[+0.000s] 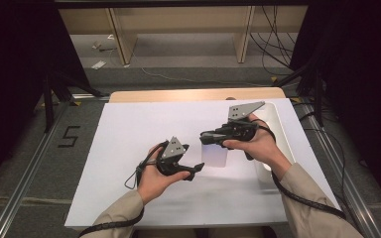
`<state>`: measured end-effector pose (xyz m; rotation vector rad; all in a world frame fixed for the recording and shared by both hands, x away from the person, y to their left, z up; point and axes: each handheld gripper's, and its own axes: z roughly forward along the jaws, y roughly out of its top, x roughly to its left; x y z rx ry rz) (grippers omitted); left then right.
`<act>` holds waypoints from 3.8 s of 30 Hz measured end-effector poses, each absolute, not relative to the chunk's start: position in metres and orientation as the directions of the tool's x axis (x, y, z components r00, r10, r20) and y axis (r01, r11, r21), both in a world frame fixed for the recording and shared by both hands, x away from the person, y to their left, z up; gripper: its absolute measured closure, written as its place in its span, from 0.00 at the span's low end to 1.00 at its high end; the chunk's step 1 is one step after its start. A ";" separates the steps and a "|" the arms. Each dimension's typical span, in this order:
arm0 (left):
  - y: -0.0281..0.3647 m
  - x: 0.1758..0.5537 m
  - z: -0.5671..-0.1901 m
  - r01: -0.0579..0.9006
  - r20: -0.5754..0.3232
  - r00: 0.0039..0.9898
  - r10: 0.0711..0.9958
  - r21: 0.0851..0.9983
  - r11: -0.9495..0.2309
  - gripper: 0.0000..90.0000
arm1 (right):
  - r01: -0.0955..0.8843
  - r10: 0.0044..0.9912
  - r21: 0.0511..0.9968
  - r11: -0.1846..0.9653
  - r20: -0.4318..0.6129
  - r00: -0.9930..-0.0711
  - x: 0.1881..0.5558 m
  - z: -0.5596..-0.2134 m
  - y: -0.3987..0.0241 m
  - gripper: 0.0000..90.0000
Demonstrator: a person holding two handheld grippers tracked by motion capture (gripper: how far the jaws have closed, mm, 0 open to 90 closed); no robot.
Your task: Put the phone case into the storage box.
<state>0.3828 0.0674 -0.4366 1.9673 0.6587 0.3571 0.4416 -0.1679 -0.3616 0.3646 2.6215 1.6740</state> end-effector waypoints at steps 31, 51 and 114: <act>0.061 0.381 -0.447 0.251 -0.035 0.882 0.469 0.878 -0.407 0.59 | 0.199 0.141 0.893 0.404 0.154 -0.978 0.436 -0.365 -0.158 0.89; 0.067 0.382 -0.438 0.244 -0.060 0.904 0.423 0.885 -0.397 0.83 | 0.185 0.090 0.905 0.384 0.163 -0.983 0.435 -0.365 -0.157 0.88; 0.095 0.391 -0.426 0.418 -0.062 0.679 0.732 0.852 -0.315 0.90 | 0.264 0.441 0.940 0.216 0.147 -0.885 0.444 -0.383 -0.193 0.18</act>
